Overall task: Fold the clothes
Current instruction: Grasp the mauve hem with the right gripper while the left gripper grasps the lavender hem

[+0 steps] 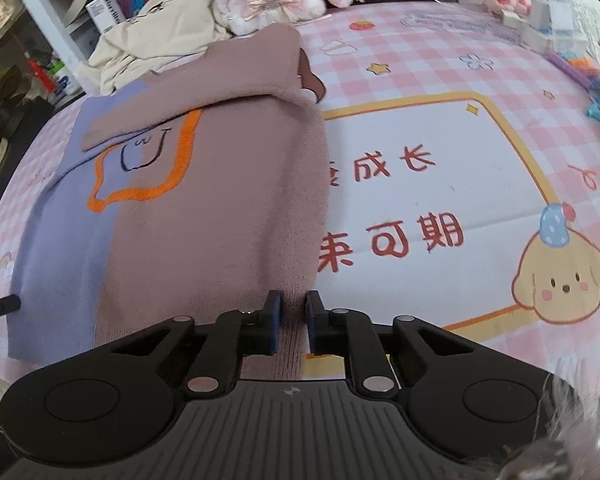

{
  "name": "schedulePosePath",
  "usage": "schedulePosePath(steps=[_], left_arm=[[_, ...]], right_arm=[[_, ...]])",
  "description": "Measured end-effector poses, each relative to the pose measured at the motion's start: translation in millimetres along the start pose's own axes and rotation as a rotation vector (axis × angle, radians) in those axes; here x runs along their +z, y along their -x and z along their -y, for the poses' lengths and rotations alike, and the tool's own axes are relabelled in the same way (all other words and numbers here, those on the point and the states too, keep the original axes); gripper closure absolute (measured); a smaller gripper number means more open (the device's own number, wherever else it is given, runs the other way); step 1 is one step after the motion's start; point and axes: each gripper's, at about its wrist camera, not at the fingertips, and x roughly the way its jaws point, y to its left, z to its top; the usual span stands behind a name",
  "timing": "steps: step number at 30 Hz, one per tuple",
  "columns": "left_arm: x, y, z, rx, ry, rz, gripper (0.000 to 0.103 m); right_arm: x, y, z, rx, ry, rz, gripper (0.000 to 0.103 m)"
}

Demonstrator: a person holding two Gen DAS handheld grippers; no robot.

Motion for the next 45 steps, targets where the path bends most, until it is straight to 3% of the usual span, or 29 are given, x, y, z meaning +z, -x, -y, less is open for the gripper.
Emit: schedulePosePath(steps=[3,6,9,13,18,24,28,35,40,45], left_arm=[[4,13,11,-0.045,-0.046,0.052,0.098],[7,11,13,-0.067,-0.057,0.031,0.094],[5,3,1,-0.1,0.012,-0.021,0.09],[3,-1,-14,-0.176,0.1,-0.068,0.075],[1,-8,-23,-0.226,0.17,-0.106,0.069],[5,-14,-26,-0.24,0.206,-0.097,0.067],[7,-15,-26,-0.24,0.21,-0.095,0.067],[7,-16,-30,-0.256,0.226,-0.096,0.067],[8,-17,-34,-0.284,0.235,-0.12,0.067],[8,-17,-36,-0.305,0.234,-0.135,0.066]], right_arm=[[4,12,-9,0.094,0.031,0.03,0.092],[6,7,-7,0.128,0.01,0.002,0.092],[7,1,-5,0.156,-0.015,-0.029,0.086],[9,-6,-3,0.193,-0.047,-0.069,0.067],[18,-18,19,0.227,-0.168,-0.069,0.062],[60,-46,48,0.254,-0.31,-0.009,0.061],[73,-57,55,0.293,-0.343,-0.049,0.074],[39,-38,50,0.347,-0.28,-0.206,0.084],[9,-19,51,0.34,-0.301,-0.225,0.091],[-4,-11,52,0.329,-0.34,-0.213,0.092]])
